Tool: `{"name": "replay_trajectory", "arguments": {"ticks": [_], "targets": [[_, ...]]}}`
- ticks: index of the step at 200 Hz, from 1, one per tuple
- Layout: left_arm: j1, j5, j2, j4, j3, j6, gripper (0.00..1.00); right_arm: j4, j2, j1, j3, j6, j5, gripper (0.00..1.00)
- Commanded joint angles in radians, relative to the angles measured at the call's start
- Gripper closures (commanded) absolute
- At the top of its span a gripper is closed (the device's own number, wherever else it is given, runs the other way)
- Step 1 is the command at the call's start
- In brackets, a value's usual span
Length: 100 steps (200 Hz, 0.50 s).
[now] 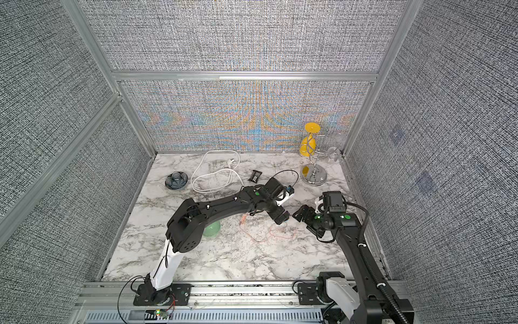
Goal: Charge the cordless meat grinders
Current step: Pick up the plug from the center of the board.
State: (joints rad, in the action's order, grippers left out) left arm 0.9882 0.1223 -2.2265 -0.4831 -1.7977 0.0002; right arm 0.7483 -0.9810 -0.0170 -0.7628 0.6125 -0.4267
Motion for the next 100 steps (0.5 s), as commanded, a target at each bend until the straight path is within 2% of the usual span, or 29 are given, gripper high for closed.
{"name": "replay_trajectory", "arguments": {"ticks": [1, 43, 100], "targets": [[0.009, -0.02, -0.019, -0.008, -0.008, 0.023, 0.1, 0.035, 0.029, 0.017, 0.009, -0.002, -0.013, 0.16], [0.021, -0.048, -0.049, 0.01, -0.001, 0.013, 0.14, 0.051, 0.086, 0.038, 0.03, -0.003, -0.015, 0.16], [0.033, -0.051, -0.046, 0.046, 0.067, -0.006, 0.14, 0.035, 0.082, 0.049, 0.042, -0.001, -0.036, 0.16]]}}
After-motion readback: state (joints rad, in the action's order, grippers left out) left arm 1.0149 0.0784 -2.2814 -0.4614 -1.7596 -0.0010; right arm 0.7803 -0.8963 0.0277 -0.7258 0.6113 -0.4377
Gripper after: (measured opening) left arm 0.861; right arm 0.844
